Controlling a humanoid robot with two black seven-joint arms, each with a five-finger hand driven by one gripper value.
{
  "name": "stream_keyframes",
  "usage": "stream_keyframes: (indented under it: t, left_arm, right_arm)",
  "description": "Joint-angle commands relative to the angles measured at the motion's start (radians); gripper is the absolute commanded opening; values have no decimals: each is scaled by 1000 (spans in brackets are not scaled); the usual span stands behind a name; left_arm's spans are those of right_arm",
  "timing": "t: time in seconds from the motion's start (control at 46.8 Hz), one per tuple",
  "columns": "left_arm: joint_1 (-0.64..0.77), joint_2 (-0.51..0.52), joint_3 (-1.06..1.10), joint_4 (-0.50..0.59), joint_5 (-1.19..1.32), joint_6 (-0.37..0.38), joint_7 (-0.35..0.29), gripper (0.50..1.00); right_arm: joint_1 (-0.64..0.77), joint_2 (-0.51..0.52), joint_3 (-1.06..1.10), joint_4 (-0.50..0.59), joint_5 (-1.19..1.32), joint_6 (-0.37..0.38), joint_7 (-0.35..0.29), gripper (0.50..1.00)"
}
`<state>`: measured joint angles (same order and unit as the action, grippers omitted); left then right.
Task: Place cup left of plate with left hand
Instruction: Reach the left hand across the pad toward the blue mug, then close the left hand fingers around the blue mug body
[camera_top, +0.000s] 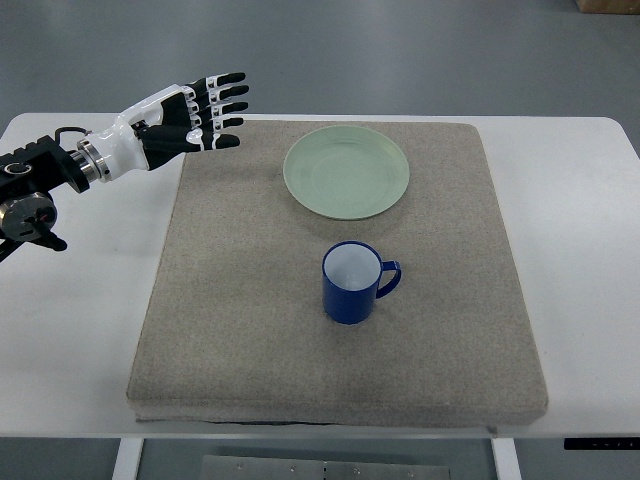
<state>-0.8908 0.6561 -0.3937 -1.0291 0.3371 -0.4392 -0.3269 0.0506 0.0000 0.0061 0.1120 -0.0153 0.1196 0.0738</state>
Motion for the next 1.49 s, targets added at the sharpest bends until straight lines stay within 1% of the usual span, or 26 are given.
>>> stream_keyframes:
  t: [0.0,0.064,0.299,0.534,0.769,1.004,1.153,1.473]
  left_arm:
    - [10,16,0,-6,57,-58,-1,994]
    - [22,16,-1,-11,97,-81,-1,994]
    - [62,4,-1,-77,169,-92,-3,994]
    - [99,-65,-1,-80,215,-72,-3,994]
    - [136,-127,-11,-78,293,-46,-26,994]
    - [174,-168,-11,-78,293,-33,-27,994]
    - [181,-197,-11,-74,296,-7,-27,994]
    - [182,-236,-4,-71,349,17,-26,994]
  right_arm:
    - [0,0,0,0,0,0,0,934]
    - [0,0,0,0,0,0,0,934]
    - [0,0,0,0,0,0,0,934]
    - [0,0,0,0,0,0,0,934]
    - [0,0,0,0,0,0,0,934]
    - [0,0,0,0,0,0,0,934]
    - [0,0,0,0,0,0,0,934]
    - [0,0,0,0,0,0,0,934]
